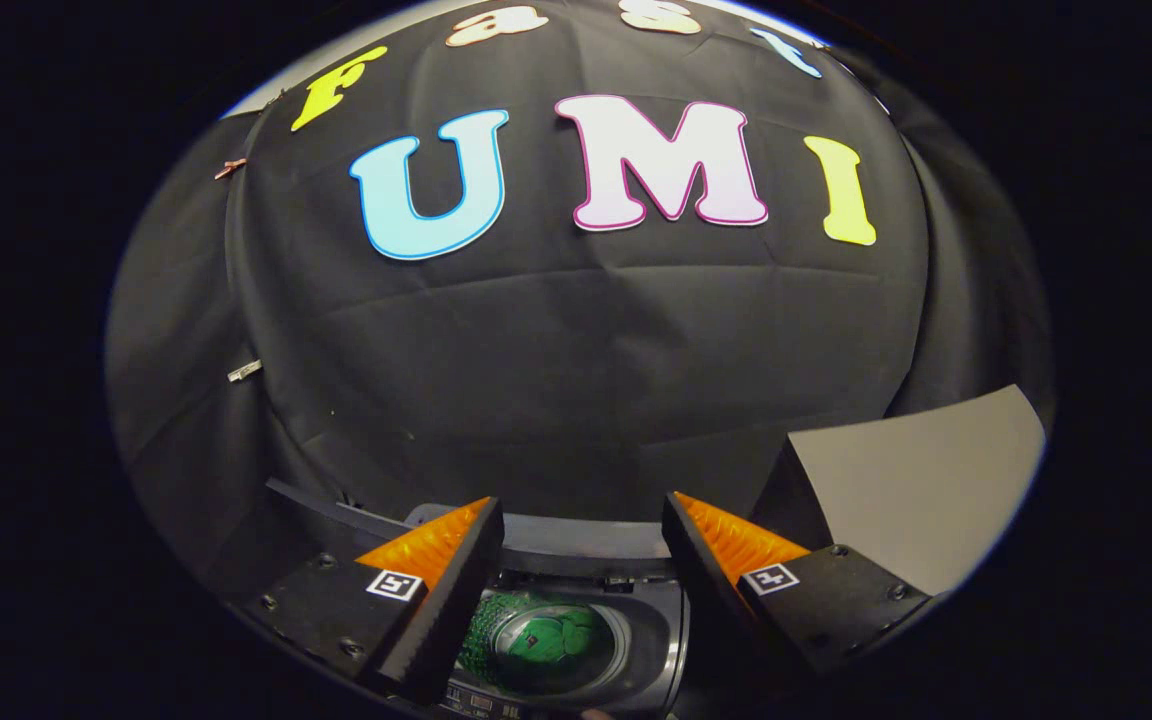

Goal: Put the clothes into the washing machine and then close the washing machine lid.

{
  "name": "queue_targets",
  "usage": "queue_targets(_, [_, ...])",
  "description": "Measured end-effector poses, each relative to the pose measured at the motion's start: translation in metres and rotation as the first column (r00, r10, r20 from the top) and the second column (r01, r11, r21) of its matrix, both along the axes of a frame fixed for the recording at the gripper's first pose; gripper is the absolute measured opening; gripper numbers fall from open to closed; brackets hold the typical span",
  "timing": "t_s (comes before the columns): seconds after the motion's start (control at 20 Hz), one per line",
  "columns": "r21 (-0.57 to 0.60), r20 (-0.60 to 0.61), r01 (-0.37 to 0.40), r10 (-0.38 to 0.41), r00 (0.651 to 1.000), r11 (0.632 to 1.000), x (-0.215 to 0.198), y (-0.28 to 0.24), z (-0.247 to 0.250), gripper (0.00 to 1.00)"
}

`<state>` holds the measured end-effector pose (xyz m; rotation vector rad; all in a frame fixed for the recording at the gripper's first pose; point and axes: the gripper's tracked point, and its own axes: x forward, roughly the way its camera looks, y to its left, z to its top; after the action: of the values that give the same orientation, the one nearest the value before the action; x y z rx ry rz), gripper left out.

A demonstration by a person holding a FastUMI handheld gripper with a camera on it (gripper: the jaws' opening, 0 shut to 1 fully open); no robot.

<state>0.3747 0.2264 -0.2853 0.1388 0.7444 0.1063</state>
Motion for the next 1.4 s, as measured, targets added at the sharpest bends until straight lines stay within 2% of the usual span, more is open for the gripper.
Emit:
queue_targets(0.4, [-0.01,-0.118,-0.045,0.043,0.992,0.999,-0.063,0.003,-0.02,0.97])
queue_targets(1.1, [0.011,-0.085,-0.083,0.083,0.993,0.997,-0.103,0.001,0.013,0.99])
queue_targets(1.4, [0.035,0.009,-0.14,0.14,0.99,0.99,-0.136,0.0,0.063,0.99])
